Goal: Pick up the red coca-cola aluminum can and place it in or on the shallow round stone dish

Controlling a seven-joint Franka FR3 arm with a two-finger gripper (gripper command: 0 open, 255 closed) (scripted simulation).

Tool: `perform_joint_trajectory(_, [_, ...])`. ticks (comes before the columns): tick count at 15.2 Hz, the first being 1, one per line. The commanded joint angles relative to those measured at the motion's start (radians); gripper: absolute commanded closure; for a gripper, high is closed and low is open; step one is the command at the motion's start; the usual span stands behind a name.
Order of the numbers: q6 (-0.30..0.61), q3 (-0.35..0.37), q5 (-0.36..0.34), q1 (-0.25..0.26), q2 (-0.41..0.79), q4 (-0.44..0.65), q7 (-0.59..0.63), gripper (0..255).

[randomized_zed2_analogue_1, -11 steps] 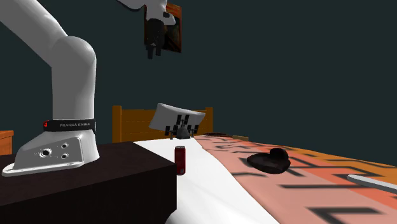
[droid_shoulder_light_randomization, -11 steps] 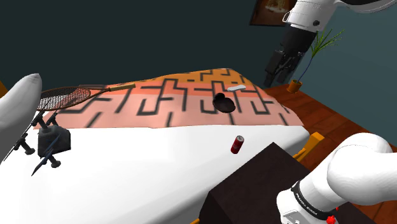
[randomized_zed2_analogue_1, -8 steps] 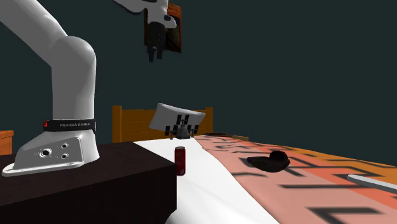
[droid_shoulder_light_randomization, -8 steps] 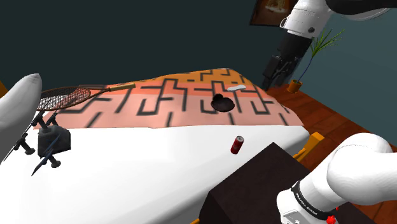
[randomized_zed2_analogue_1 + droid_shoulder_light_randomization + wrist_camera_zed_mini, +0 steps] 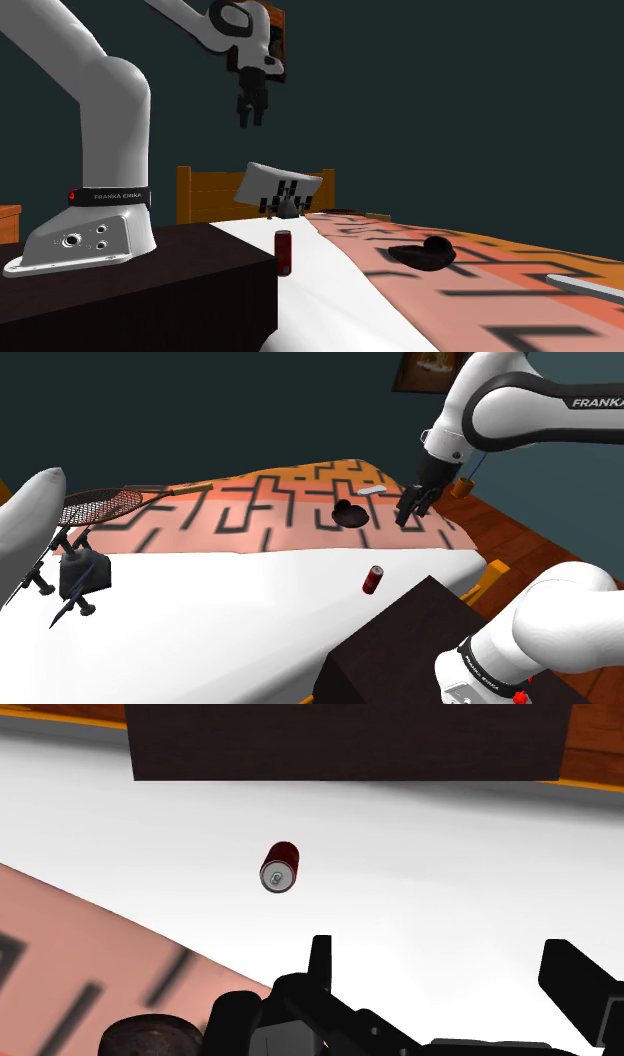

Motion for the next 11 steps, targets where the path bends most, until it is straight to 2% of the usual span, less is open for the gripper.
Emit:
perform_joint_trajectory(1, [0.079,-0.006,-0.010,-0.007,0.032,-0.043,-0.014,0])
perform_joint_trajectory(6, [0.284,-0.027,-0.037,-0.029,0.136,-0.143,-0.050,0])
perform_joint_trajectory(11, [0.514,-0.051,-0.062,-0.052,0.302,-0.203,-0.087,0])
